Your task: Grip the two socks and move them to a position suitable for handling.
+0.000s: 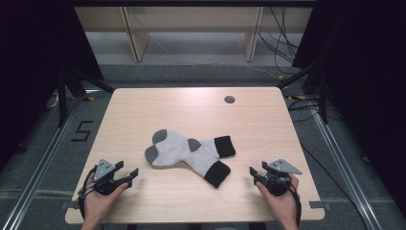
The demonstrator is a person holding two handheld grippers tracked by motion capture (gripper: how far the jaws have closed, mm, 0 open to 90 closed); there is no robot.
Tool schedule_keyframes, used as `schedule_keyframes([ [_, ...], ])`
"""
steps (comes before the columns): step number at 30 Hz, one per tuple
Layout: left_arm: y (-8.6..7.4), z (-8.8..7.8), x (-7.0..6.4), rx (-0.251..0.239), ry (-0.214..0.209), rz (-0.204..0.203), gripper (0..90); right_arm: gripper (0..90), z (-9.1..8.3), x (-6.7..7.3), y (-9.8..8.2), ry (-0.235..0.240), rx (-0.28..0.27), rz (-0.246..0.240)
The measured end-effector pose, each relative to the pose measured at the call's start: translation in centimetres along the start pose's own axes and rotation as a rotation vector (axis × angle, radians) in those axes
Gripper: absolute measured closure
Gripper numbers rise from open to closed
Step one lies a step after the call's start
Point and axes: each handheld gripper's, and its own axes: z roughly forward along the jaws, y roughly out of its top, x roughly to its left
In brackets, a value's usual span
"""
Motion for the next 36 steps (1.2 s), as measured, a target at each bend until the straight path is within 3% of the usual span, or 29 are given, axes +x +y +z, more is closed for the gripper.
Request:
schedule_keyframes([
  [1,0.0,0.0,0.0,0.000,0.000,0.000,30.0,44.0,0.0,0.0,0.0,0.000,0.000,0.000],
  [2,0.1,0.0,-0.1,-0.002,0.007,-0.002,30.0,44.0,0.1,0.1,-0.1,0.017,-0.001,0.043],
  [5,0.1,0.0,-0.2,-0.003,0.002,-0.002,30.0,43.8,0.1,0.1,-0.1,0.014,0.011,0.061],
  [7,0.0,0.0,-0.3,0.001,0.005,0.003,30.0,43.5,0.3,-0.1,0.0,0.026,0.011,0.037],
  [8,0.1,-0.1,-0.3,0.000,0.003,0.003,30.0,43.4,0.3,0.0,0.1,0.000,0.001,0.013],
  [10,0.4,0.0,-0.4,-0.008,-0.009,0.013,29.9,43.2,0.2,0.2,0.4,0.003,0.024,0.016],
  [11,0.6,0.1,-0.5,-0.014,-0.018,0.011,29.7,43.2,0.1,0.6,0.5,0.010,0.030,0.051],
  [12,0.6,0.1,-0.5,-0.014,-0.018,0.011,29.6,43.2,0.4,0.3,0.5,-0.002,0.011,-0.005],
  [15,1.5,0.5,-0.9,-0.007,-0.047,0.023,28.7,43.1,0.3,0.6,0.7,0.001,0.022,0.004],
  [16,2.0,0.9,-1.3,-0.008,-0.068,0.019,28.1,43.1,0.4,1.0,0.6,0.012,0.025,0.035],
  [17,2.0,0.9,-1.3,-0.008,-0.068,0.019,26.8,43.1,0.4,1.0,0.6,0.012,0.025,0.035],
  [18,2.4,1.5,-1.6,-0.015,-0.085,0.004,25.5,43.0,0.6,0.6,0.7,-0.005,0.021,-0.002],
  [21,2.8,1.9,-2.0,-0.004,-0.092,0.006,24.4,43.0,0.4,0.6,0.7,0.013,0.037,0.012],
  [25,4.0,2.9,-2.7,0.001,-0.137,0.008,22.9,42.8,0.6,0.6,0.6,0.023,0.048,0.010],
  [28,5.3,4.1,-3.4,0.026,-0.180,0.025,22.8,42.6,0.8,0.7,0.6,0.004,0.053,-0.014],
  [29,5.7,4.6,-3.6,0.032,-0.188,0.036,22.9,42.5,0.8,1.0,0.6,0.009,0.054,0.012],
  [32,6.4,5.3,-3.9,0.046,-0.192,0.049,23.4,42.3,0.8,1.1,0.7,0.038,0.064,0.015],
  [34,7.0,6.1,-4.2,0.050,-0.201,0.057,23.4,42.4,0.8,1.3,0.7,0.027,0.072,0.022],
  [35,7.5,6.8,-4.3,0.061,-0.207,0.068,23.4,42.3,0.9,1.0,0.8,0.024,0.065,-0.010],
  [36,7.7,7.2,-4.4,0.069,-0.215,0.071,23.3,42.3,0.9,1.1,0.8,0.022,0.067,-0.006],
])
